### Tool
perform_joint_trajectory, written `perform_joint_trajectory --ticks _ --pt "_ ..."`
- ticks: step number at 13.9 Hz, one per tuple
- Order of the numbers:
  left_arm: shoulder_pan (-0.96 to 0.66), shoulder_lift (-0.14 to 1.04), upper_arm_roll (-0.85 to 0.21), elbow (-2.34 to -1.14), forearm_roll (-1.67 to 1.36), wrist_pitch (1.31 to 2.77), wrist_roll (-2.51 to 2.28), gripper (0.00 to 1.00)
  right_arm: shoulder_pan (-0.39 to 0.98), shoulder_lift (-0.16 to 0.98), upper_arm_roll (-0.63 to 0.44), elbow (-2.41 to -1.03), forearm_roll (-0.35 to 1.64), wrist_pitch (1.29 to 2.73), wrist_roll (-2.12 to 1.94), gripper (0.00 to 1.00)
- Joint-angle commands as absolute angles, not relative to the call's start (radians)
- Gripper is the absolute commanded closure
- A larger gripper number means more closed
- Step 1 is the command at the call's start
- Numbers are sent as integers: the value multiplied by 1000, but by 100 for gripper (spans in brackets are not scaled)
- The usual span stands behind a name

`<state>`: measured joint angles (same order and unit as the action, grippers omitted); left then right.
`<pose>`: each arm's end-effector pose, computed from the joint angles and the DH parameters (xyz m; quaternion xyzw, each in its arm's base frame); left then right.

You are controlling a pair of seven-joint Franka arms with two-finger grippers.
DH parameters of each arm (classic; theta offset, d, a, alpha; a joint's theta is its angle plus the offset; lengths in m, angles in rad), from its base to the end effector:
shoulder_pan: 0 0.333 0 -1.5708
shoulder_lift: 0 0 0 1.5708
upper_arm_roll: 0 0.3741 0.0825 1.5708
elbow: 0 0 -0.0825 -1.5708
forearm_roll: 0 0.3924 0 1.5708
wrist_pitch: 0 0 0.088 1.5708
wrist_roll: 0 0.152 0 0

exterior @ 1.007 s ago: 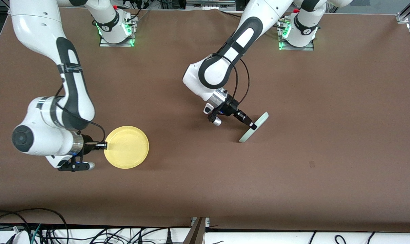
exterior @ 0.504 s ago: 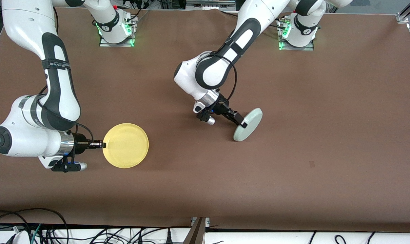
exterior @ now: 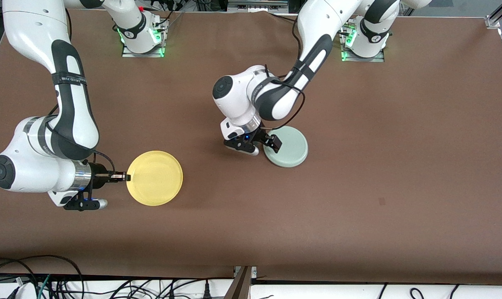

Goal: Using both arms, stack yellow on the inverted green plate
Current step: 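Lift and flip the green plate upside down with the left gripper, then set the inverted green plate down and withdraw the left gripper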

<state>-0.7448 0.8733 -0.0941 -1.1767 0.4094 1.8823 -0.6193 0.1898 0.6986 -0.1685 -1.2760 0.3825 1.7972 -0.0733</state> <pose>0.5781 -0.5430 0.2450 -0.9701 0.1718 -0.0405 0.1664 0.7562 0.0938 0.3316 -0.9885 -0.0033 0.0794 0.1284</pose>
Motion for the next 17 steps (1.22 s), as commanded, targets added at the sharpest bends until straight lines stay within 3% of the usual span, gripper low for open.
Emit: perform_joint_trajectory --ticks 1,6,13,17 --pt "-691 876 -109 -1149 336 1907 -643 0 193 703 -163 -1264 403 1784 -66 100" --pt "-534 715 -110 -1173 330 1893 -626 0 245 706 -163 -1279 402 1810 -2 100" --pt "-218 520 -115 -1195 168 1807 -216 0 493 707 -163 -1342 402 1983 369 100" --pt "-74 411 -106 -1201 57 1602 -83 0 673 710 -163 -1344 402 2051 640 100"
